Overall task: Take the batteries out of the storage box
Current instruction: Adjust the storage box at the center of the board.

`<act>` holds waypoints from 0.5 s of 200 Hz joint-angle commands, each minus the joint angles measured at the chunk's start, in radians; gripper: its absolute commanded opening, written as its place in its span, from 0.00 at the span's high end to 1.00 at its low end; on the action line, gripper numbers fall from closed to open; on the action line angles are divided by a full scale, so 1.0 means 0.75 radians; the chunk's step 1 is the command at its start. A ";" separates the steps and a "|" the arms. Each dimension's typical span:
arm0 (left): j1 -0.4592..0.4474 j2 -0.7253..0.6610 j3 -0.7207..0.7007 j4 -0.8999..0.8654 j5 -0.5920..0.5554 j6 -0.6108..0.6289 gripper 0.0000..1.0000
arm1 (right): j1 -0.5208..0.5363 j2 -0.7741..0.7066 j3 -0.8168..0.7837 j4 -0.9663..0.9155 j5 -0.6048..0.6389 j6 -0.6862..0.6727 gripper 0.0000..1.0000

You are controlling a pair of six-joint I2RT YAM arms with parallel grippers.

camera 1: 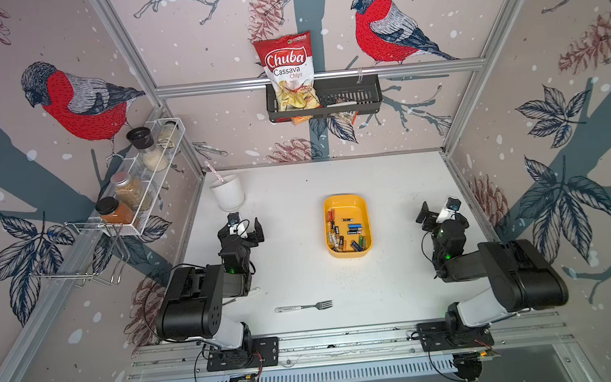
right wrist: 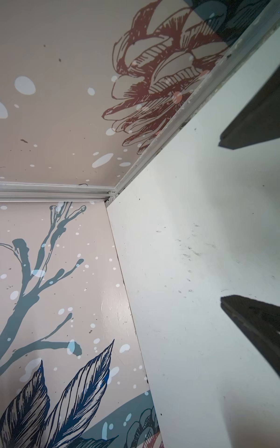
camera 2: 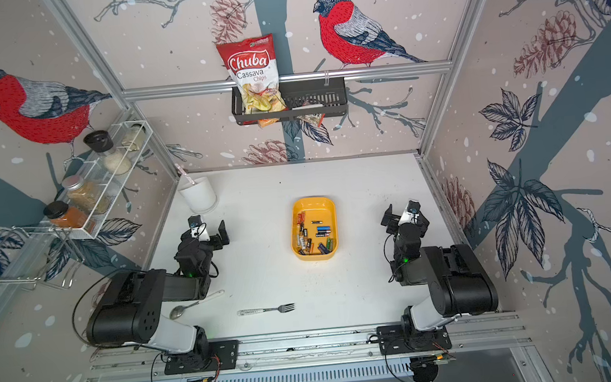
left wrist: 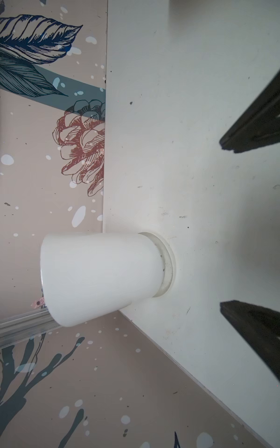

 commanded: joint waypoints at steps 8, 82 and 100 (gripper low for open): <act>0.003 -0.005 0.002 0.024 0.005 0.000 0.01 | -0.001 -0.003 0.005 0.011 -0.003 0.012 0.00; 0.003 -0.005 0.003 0.020 0.007 -0.002 0.01 | -0.001 0.000 0.009 0.006 -0.003 0.012 0.00; 0.003 -0.005 0.002 0.022 0.007 0.000 0.03 | -0.001 -0.004 0.007 0.006 -0.005 0.011 0.00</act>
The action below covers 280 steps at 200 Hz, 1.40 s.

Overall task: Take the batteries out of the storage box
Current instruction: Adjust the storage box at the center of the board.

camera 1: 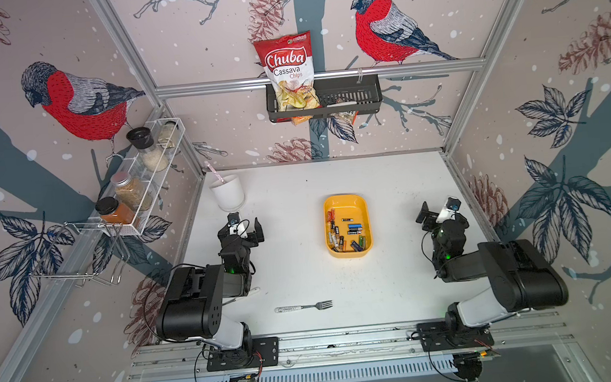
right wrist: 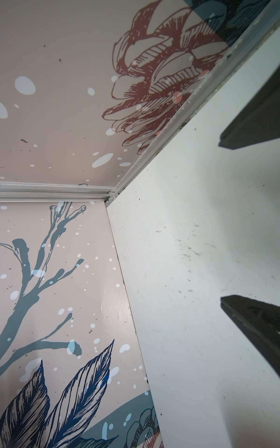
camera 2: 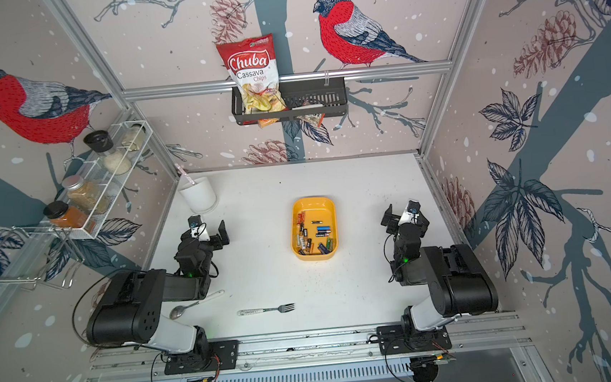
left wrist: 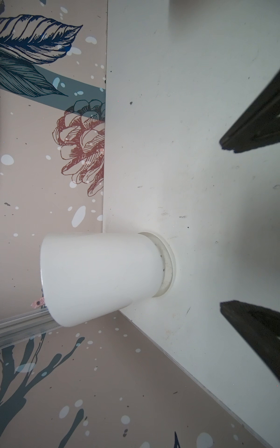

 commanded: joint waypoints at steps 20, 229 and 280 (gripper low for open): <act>-0.015 -0.048 0.032 -0.057 -0.035 0.008 0.03 | 0.028 -0.019 0.004 0.023 0.059 -0.004 0.00; -0.132 -0.308 0.654 -1.541 0.182 -0.478 0.04 | 0.812 0.631 1.954 -2.504 -0.258 0.257 0.10; -0.240 -0.253 0.712 -1.527 0.273 -0.523 0.04 | 0.804 0.600 1.971 -2.574 -0.134 0.327 0.07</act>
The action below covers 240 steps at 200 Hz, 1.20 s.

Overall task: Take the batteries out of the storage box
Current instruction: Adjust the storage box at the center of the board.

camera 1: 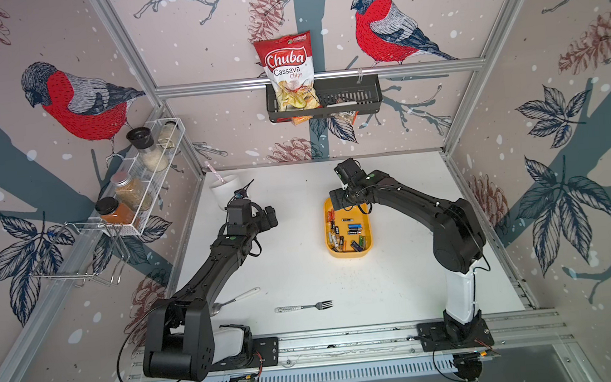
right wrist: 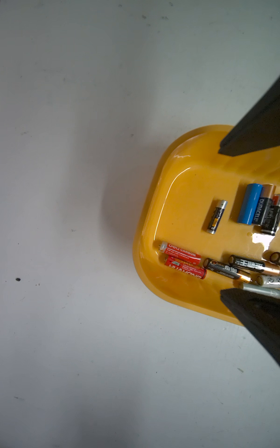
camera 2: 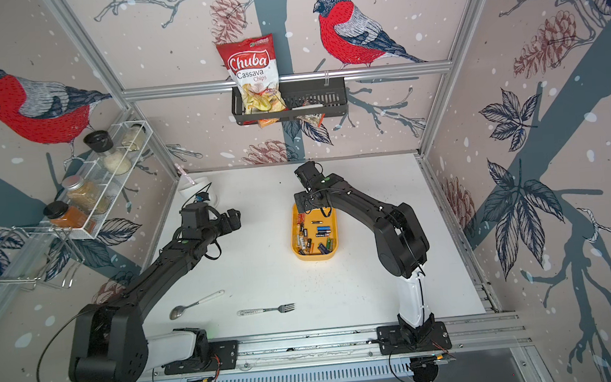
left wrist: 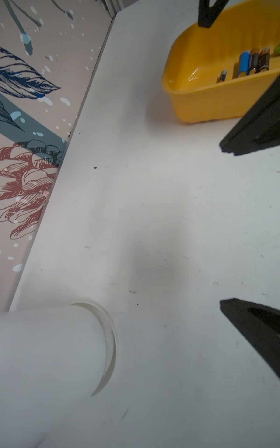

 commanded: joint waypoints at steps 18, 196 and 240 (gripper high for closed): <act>-0.154 0.088 0.099 -0.004 0.062 -0.056 0.05 | -0.036 -0.033 0.051 -0.103 0.069 0.070 0.06; -0.597 0.659 0.594 -0.251 0.007 -0.108 0.30 | -0.360 -0.309 -0.302 -0.052 0.062 -0.011 0.04; -0.615 0.775 0.755 -0.439 -0.098 -0.056 0.48 | -0.389 -0.330 -0.349 -0.035 0.056 -0.027 0.04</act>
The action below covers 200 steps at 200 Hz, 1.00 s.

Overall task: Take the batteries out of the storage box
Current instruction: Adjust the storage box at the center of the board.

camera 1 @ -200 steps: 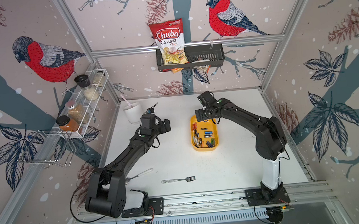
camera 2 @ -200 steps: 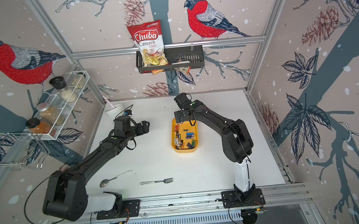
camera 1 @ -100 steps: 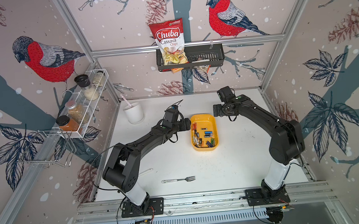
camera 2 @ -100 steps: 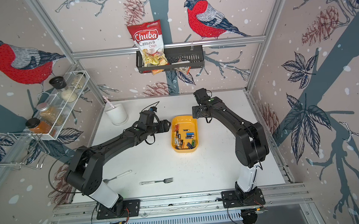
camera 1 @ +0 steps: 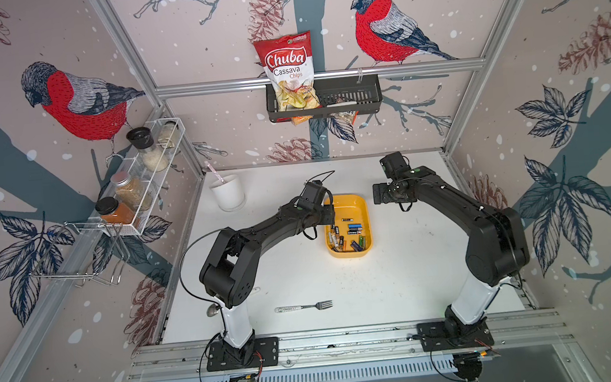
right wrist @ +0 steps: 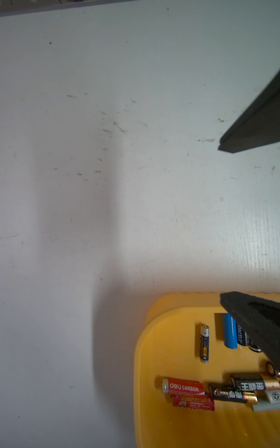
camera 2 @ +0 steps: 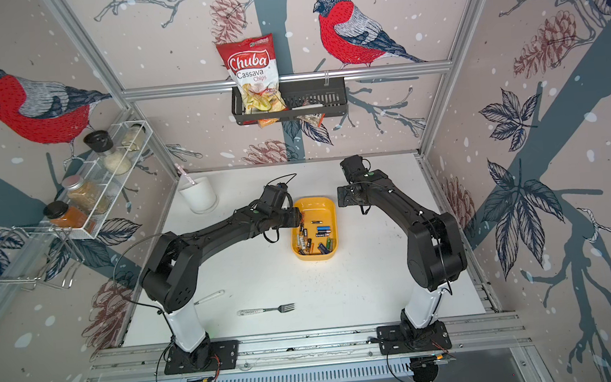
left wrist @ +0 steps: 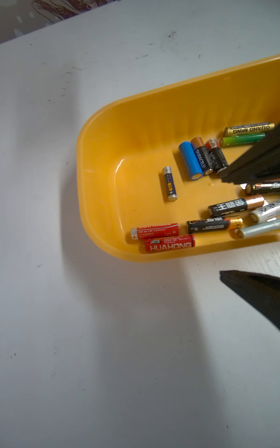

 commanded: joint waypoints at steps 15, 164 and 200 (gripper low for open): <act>-0.005 0.073 0.089 -0.169 -0.071 0.040 0.55 | -0.025 -0.018 -0.026 0.031 0.000 -0.031 0.04; -0.020 0.223 0.321 -0.407 -0.034 0.026 1.00 | -0.053 -0.023 -0.053 0.044 -0.027 -0.057 0.03; 0.001 0.276 0.534 -0.664 0.082 -0.004 1.00 | -0.055 -0.024 -0.008 0.011 -0.033 -0.058 0.03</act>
